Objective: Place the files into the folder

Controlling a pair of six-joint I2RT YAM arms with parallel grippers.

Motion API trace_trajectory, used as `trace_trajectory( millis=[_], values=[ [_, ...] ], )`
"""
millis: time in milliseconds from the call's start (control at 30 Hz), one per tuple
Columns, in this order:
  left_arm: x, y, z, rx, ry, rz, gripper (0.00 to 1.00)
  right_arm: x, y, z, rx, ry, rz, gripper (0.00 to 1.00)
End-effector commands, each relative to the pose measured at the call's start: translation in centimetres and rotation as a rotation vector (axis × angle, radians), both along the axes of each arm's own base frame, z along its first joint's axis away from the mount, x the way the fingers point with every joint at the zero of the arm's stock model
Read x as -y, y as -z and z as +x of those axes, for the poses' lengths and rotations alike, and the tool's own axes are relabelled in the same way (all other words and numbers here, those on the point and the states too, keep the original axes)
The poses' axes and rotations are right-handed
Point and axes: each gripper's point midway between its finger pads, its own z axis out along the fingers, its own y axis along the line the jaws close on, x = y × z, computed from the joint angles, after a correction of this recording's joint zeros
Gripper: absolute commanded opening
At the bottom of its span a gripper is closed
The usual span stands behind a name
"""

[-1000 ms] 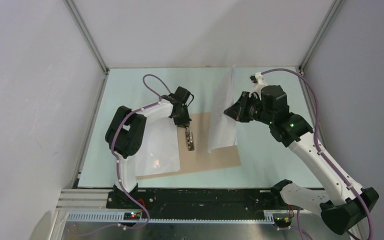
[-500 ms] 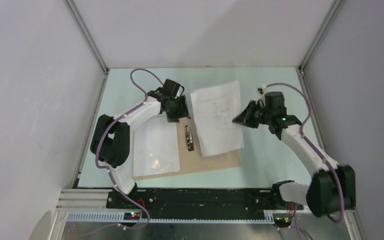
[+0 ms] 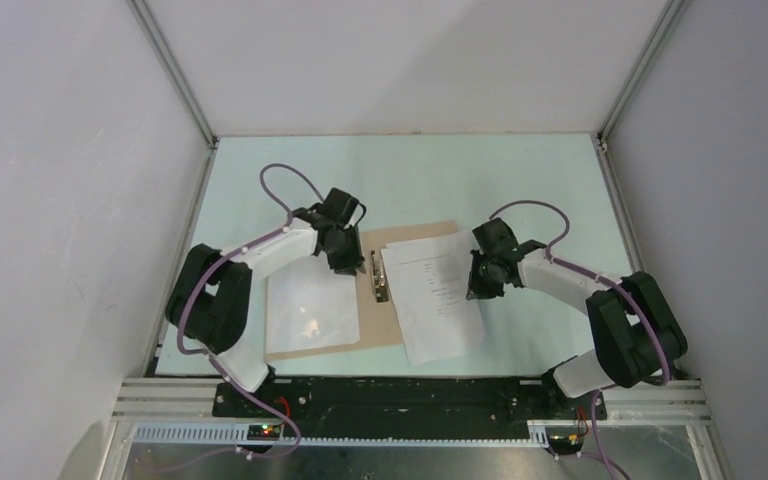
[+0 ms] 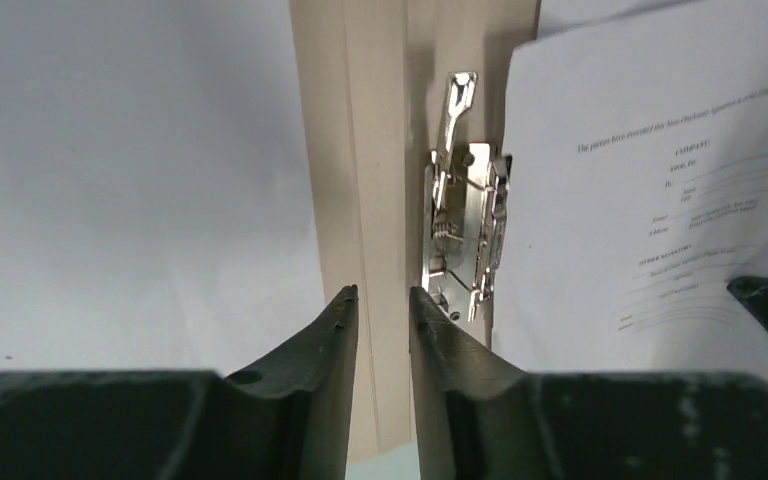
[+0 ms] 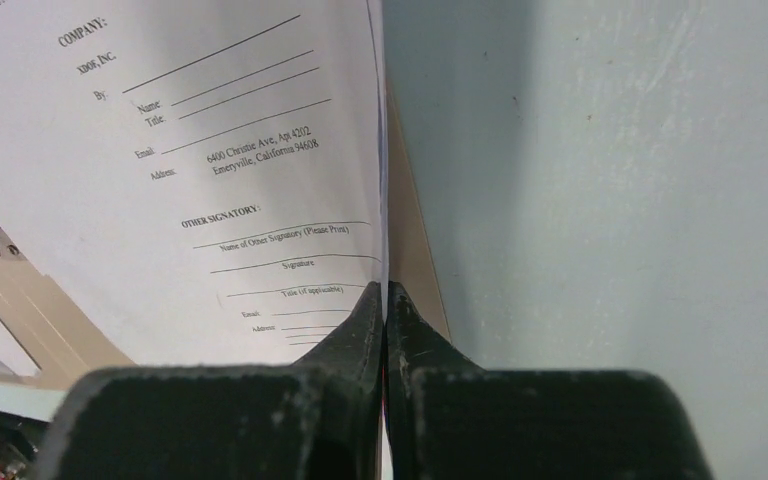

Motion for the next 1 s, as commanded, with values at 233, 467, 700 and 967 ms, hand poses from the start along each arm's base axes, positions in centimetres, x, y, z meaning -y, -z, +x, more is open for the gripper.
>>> trace_trajectory(
  millis=[233,467,700,967],
  values=[
    [1.4,0.0,-1.7,0.044,-0.001,-0.038,0.21,-0.8,-4.2,4.0,0.195,0.102,0.060,0.00],
    [3.1,-1.1,-4.0,0.045,0.088,-0.113,0.28,-2.5,-5.0,3.6,0.211,-0.002,0.137,0.00],
    [4.0,0.6,-5.9,0.008,0.106,-0.112,0.27,-3.1,-4.5,3.6,0.157,0.008,0.203,0.00],
    [2.8,2.9,-6.3,-0.013,0.080,-0.040,0.17,-4.5,-5.0,4.0,0.089,0.038,0.327,0.00]
  ],
)
